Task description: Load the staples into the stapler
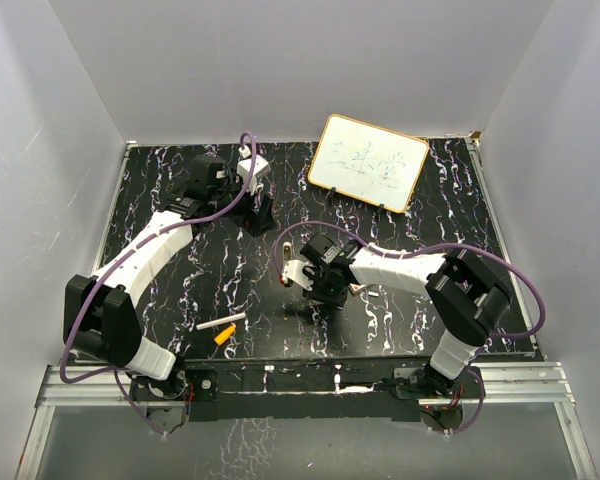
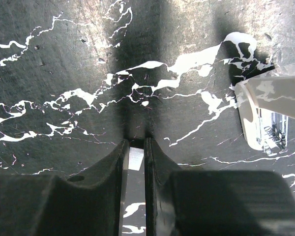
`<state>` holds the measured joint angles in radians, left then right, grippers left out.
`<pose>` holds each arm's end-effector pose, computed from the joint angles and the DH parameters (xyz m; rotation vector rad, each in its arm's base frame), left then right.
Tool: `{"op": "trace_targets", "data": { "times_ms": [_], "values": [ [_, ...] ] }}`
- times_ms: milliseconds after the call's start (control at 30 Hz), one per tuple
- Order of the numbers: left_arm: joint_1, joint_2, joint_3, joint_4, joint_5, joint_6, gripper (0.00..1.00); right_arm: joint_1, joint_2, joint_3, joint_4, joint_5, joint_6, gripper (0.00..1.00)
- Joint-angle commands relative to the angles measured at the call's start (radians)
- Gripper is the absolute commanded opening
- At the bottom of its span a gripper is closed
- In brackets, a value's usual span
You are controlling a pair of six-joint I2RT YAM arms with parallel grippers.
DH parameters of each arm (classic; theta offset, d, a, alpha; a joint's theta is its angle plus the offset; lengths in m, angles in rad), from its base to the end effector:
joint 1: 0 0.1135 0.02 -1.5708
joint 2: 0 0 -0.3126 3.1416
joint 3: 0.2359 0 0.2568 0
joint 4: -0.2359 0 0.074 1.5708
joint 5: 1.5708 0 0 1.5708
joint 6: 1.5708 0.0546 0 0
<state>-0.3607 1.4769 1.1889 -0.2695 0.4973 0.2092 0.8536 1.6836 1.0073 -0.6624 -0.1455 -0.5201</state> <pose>0.3189 -0.1481 0.3468 0.8714 1.9256 -0.6178 0.2023 0.2441 0.1900 -1.8741 2.2462 0.2668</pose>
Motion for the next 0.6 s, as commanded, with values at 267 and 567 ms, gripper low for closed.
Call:
{"op": "trace_targets", "data": {
  "times_ms": [267,567],
  "values": [
    [0.009,-0.058,-0.003,-0.001,0.010,0.012,0.85,0.003,0.034,0.013,-0.001,0.019,0.052,0.35],
    [0.008,-0.058,-0.006,0.002,0.010,0.010,0.85,-0.003,0.054,0.015,-0.019,0.076,0.117,0.37]
  ]
}}
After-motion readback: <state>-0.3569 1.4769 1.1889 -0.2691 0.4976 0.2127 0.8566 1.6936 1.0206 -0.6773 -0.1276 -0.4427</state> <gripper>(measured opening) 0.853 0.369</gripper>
